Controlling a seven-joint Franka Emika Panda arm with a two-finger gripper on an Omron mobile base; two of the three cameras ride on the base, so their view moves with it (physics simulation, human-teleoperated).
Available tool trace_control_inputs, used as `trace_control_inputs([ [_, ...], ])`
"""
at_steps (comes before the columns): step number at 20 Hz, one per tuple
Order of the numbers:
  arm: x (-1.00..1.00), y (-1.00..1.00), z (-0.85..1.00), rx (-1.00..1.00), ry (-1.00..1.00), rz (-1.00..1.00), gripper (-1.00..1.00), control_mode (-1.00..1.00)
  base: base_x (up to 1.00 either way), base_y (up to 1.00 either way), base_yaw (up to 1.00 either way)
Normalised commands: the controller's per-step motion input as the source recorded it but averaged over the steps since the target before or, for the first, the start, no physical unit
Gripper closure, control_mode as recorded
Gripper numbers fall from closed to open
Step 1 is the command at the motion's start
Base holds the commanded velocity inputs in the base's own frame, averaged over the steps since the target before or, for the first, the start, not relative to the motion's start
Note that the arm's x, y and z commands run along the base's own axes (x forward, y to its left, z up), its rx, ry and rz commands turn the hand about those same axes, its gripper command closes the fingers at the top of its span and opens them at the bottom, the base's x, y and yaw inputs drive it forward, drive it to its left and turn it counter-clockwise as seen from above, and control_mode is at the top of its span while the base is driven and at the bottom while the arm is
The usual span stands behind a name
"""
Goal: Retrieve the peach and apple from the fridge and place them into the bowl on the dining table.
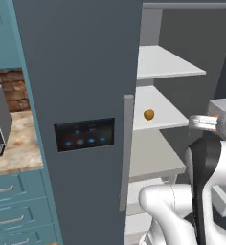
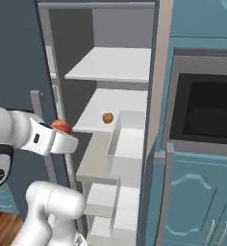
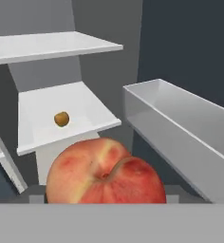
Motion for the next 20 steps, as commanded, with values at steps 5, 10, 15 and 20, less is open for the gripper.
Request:
trace_control_inputs([
  [5, 0.0, 0.0, 0.0, 0.0, 0.0, 0.0, 1.0, 1.0, -1.0, 0.03, -0.13],
  [10, 0.0, 0.0, 0.0, 0.0, 0.0, 0.0, 1.0, 1.0, -0.92, 0.47, -0.03],
  [15, 0.0, 0.0, 0.0, 0.0, 0.0, 0.0, 1.0, 1.0, -0.89, 0.65, -0.32],
  [20, 0.0, 0.0, 0.0, 0.0, 0.0, 0.0, 1.0, 1.0, -0.57, 0.52, -0.64],
])
